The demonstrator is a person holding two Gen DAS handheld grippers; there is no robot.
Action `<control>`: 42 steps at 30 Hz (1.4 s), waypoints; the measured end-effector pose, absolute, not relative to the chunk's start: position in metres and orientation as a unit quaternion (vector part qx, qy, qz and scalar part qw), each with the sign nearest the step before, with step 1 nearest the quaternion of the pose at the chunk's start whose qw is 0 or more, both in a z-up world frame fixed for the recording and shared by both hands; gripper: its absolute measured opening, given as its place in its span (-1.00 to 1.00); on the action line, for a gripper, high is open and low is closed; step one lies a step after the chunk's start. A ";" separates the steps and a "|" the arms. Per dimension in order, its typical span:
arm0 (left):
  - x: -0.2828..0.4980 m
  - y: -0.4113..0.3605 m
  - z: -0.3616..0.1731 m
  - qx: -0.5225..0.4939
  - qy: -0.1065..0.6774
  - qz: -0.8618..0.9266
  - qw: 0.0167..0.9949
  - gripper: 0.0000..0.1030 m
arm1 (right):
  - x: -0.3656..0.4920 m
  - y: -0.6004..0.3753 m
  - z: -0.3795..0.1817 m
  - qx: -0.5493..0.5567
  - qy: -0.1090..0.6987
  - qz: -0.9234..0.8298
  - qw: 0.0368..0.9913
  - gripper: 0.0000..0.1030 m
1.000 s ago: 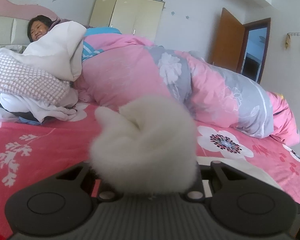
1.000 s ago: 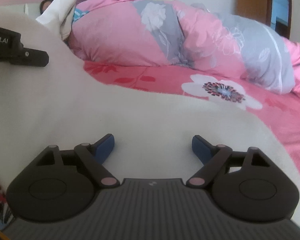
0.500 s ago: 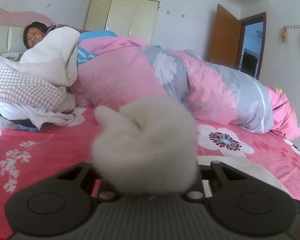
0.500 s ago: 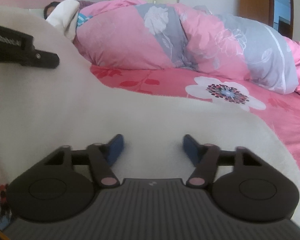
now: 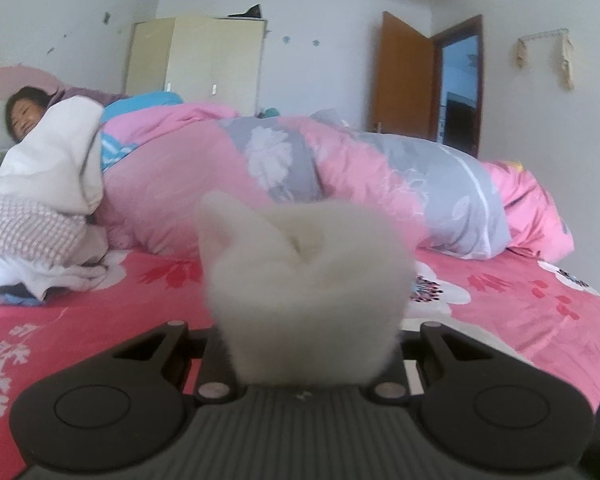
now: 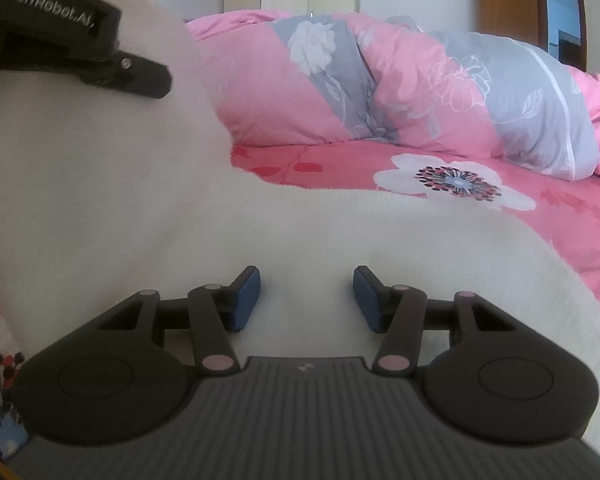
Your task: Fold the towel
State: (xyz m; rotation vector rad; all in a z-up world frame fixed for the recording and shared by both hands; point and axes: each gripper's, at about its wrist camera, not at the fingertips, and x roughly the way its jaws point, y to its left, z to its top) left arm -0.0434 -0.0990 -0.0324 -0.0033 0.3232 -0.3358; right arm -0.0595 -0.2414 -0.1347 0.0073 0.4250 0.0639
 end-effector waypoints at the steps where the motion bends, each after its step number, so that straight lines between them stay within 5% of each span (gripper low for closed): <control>1: -0.044 -0.103 -0.032 0.002 0.159 -0.170 0.973 -0.46 | -0.060 -0.243 -0.135 0.008 0.210 0.033 0.977 -0.03; 8: -0.050 -0.130 -0.032 0.023 0.155 -0.197 0.968 -0.46 | -0.065 -0.262 -0.134 0.063 0.207 0.047 0.975 -0.20; 18: -0.055 -0.169 -0.053 0.059 0.173 -0.235 0.955 -0.45 | -0.092 -0.342 -0.145 0.302 0.176 0.080 0.934 -0.78; 23: -0.058 -0.182 -0.076 0.094 0.195 -0.251 0.943 -0.38 | -0.109 -0.373 -0.161 0.401 0.143 0.097 0.900 -0.83; 31: -0.073 -0.189 -0.093 0.134 0.200 -0.315 0.918 0.66 | -0.118 -0.385 -0.170 0.429 0.131 0.094 0.889 -0.83; 34: -0.076 -0.182 -0.086 0.104 0.207 -0.340 0.911 0.81 | -0.119 -0.384 -0.171 0.422 0.134 0.090 0.892 -0.83; 42: -0.079 -0.137 -0.062 0.001 0.224 -0.381 0.897 0.83 | -0.118 -0.387 -0.172 0.427 0.129 0.093 0.890 -0.83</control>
